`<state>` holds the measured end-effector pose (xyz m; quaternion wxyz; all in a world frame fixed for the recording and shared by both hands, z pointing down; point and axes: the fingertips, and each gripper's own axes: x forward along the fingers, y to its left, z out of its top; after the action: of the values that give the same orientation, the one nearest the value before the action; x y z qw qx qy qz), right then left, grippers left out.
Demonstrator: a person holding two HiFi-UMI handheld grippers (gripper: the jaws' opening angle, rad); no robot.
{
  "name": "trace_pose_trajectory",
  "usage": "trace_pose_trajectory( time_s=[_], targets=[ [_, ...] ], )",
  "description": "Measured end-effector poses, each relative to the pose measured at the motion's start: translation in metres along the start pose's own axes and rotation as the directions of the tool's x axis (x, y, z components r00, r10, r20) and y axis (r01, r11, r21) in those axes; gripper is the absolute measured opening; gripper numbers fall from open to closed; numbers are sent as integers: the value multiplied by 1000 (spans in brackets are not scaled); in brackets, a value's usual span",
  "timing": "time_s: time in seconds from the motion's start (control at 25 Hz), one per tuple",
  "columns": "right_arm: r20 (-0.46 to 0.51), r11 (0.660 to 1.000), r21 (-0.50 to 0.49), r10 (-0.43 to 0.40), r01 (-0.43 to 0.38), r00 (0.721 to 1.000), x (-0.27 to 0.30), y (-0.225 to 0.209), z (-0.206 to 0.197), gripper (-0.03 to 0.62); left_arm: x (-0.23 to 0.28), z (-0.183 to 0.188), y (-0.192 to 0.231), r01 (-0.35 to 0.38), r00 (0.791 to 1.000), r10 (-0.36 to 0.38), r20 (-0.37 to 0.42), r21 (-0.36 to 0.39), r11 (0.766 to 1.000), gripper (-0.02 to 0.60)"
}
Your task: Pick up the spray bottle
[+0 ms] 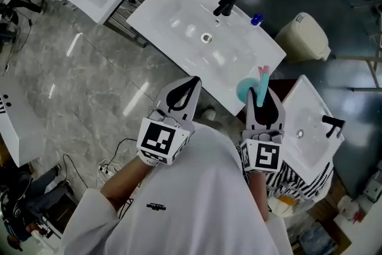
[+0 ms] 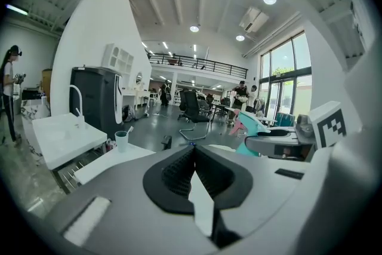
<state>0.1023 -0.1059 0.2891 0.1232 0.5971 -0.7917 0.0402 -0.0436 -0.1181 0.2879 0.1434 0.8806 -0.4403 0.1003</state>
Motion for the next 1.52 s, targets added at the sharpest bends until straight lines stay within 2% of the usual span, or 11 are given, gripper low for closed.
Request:
trace_pose_trajectory(
  time_s=[0.28, 0.72, 1.52],
  targets=[
    [43, 1000, 21, -8, 8, 999, -6, 12, 28, 126, -16, 14, 7, -6, 999, 6, 35, 19, 1000, 5],
    [57, 999, 48, -26, 24, 998, -7, 15, 27, 123, -20, 19, 8, -4, 998, 2, 60, 25, 1000, 5],
    [61, 996, 83, -28, 23, 998, -10, 16, 24, 121, -18, 11, 3, 4, 1000, -5, 27, 24, 1000, 5]
  ],
)
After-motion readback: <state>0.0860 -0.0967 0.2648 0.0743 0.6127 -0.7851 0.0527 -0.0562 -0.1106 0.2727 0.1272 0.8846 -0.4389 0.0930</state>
